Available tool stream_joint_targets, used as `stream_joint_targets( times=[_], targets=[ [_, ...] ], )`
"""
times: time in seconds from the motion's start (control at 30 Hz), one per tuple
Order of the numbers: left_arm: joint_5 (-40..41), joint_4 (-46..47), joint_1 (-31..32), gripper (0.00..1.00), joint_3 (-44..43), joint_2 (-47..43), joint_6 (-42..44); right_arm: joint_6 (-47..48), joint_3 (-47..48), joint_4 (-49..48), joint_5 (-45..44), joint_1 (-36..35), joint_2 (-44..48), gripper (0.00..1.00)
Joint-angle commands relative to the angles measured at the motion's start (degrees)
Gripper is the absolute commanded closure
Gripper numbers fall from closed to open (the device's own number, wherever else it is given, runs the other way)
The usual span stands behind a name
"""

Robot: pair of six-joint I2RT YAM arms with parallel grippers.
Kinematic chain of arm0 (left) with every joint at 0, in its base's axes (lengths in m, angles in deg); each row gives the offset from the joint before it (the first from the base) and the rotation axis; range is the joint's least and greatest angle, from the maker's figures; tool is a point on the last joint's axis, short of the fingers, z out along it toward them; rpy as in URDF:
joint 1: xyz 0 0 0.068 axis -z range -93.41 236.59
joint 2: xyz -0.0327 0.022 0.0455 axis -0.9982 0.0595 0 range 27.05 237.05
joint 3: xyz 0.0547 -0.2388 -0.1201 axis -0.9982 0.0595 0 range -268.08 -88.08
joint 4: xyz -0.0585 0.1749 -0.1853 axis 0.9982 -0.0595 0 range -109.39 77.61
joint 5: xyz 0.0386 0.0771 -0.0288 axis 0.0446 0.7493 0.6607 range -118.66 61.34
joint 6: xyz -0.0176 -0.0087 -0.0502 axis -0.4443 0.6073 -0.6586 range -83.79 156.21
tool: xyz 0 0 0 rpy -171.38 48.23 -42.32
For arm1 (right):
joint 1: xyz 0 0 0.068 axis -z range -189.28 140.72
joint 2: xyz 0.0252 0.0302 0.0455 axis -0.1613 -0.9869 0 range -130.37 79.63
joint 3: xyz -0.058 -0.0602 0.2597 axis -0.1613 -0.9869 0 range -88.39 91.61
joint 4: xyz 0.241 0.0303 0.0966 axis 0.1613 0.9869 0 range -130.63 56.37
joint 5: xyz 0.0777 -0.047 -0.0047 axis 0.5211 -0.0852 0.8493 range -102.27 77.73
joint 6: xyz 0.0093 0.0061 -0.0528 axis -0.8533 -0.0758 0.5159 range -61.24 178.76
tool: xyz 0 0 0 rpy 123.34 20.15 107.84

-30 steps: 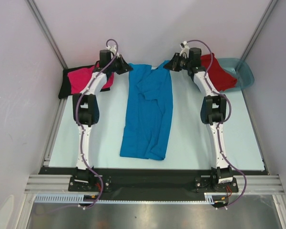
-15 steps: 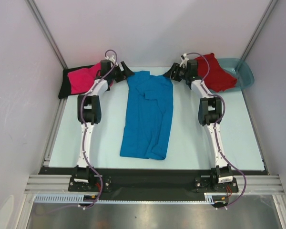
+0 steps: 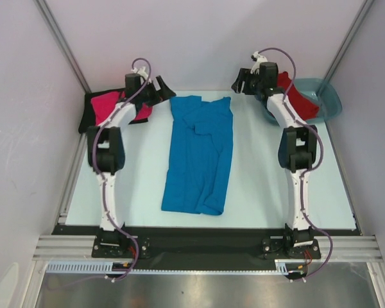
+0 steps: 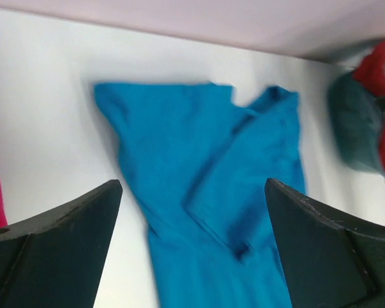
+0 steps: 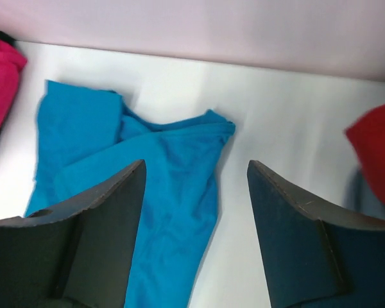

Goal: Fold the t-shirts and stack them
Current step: Fold the tshirt

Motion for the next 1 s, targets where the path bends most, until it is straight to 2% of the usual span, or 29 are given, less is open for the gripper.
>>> stream_joint_targets(
  times=[0.0,0.03,0.07,0.13,0.17,0.23,0.27,0.33,0.4,0.5,0.63,0.73,0.83,0.97],
  targets=[
    [-1.77,-0.02,1.66,0.0,15.27,-19.75,0.84,5.6,-3.93,9.02,-6.36,-2.6,12.65,0.3],
    [-2.13,0.94,2.18,0.0,15.35,-19.8,0.74,5.6,-6.56,10.55,-6.81,-2.95,14.76,0.3],
    [-0.92,0.52,2.89,0.0,23.96,-26.24,0.65,3.6,-9.81,11.87,-8.21,-3.39,19.83,0.3],
    [2.96,2.25,5.26,0.0,33.75,-32.86,-2.06,1.22,-18.32,13.73,-8.22,-4.62,25.65,0.3],
    [3.66,4.79,6.05,0.0,43.46,-38.29,-3.81,-1.93,-29.16,12.07,-7.44,-4.8,29.42,0.3],
    [6.73,7.54,9.47,0.0,52.05,-43.51,-4.89,-6.42,-38.36,11.71,-6.73,-4.89,38.74,0.3],
    [9.53,5.28,11.05,0.0,57.57,-45.45,-3.93,-8.27,-48.06,11.1,-4.2,-4.8,41.73,0.3],
    [15.32,2.01,15.36,0.0,63.05,-52.04,-3.3,-12.58,-58.22,8.64,-1.46,-5.58,50.96,0.3],
    [16.15,4.53,17.73,0.0,72.71,-59.22,-7.84,-14.78,-69.53,8.19,-0.22,-7.6,56.76,0.3],
    [21.05,3.16,21.25,0.0,81.95,-65.22,-11.37,-18.04,-78.44,11.0,-2.42,-12.52,65.56,0.3],
    [25.28,2.02,21.79,0.0,92.66,-76.72,-18.49,-23.83,-84.71,12.41,-3.82,-18.85,74.35,0.3],
    [27.57,1.22,21.96,0.0,97.42,-83.23,-22.19,-26.82,-88.15,12.85,-5.22,-20.53,77.08,0.3],
    [27.57,-2.98,22.05,0.0,98.23,-87.02,-22.28,-30.59,-91.56,12.15,-5.23,-22.37,78.49,0.3],
    [26.17,-2.31,22.05,0.0,101.91,-90.28,-24.03,-33.94,-94.74,10.13,-5.06,-25.79,78.77,0.3]
  ],
)
